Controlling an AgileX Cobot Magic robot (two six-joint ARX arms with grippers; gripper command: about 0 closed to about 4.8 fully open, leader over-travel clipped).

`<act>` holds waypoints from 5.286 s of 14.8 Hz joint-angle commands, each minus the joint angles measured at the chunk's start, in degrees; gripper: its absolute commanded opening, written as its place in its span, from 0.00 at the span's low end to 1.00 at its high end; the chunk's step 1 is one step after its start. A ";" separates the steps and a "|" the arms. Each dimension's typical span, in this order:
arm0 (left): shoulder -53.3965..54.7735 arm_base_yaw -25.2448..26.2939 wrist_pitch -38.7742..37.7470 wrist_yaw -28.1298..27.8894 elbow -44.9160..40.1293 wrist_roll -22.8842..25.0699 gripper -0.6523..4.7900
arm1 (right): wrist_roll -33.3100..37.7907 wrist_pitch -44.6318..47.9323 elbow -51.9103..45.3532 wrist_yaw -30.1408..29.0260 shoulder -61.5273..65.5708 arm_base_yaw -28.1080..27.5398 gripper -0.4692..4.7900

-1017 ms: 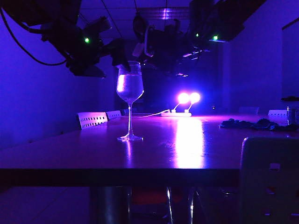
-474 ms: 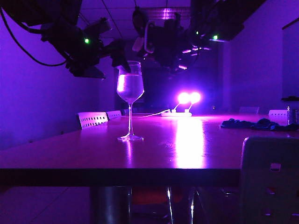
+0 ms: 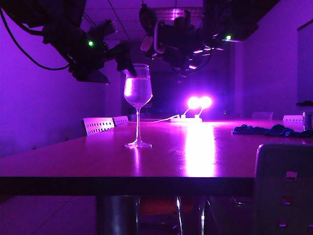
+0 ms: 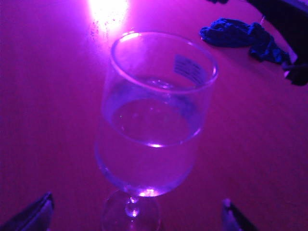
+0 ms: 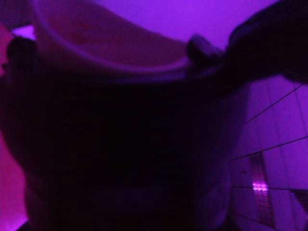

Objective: Pick up the black thermos cup, pour some water from it into the stemmed glass, and then put the thermos cup back on the table.

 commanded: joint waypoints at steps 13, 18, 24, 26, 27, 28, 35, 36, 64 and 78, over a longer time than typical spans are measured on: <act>-0.17 0.00 1.55 0.26 0.37 0.24 1.00 | 5.70 1.07 0.59 -0.85 -0.83 -0.02 0.21; -0.07 0.00 2.16 0.24 1.05 0.26 1.00 | -0.24 3.54 0.59 -2.95 -0.83 0.04 0.21; 0.44 0.00 -0.07 0.26 3.37 0.22 1.00 | -0.70 3.26 0.59 -4.39 -0.04 1.18 0.21; 0.44 0.00 -1.14 0.44 3.37 0.17 1.00 | -3.56 3.26 0.59 -3.72 0.04 1.31 0.21; 0.44 0.00 -1.68 0.46 3.37 0.00 1.00 | -3.82 3.91 0.61 -3.76 0.39 1.31 0.21; 0.44 0.00 -2.19 0.46 3.37 0.02 1.00 | -3.91 4.50 0.61 -3.74 0.74 1.18 0.21; 0.44 0.00 -2.54 0.44 3.37 0.02 1.00 | -3.41 7.28 0.68 -3.78 1.42 0.04 0.21; 0.44 0.00 -2.54 0.44 3.37 0.02 1.00 | -3.23 8.04 0.68 -3.78 1.42 0.04 0.21; 0.44 0.02 -3.61 0.42 3.37 0.04 1.00 | -8.24 -0.83 9.49 -3.98 4.28 -0.17 0.21; 0.44 0.02 -4.02 0.42 3.37 0.04 1.00 | -12.57 -0.26 9.49 -3.78 4.28 -0.11 0.21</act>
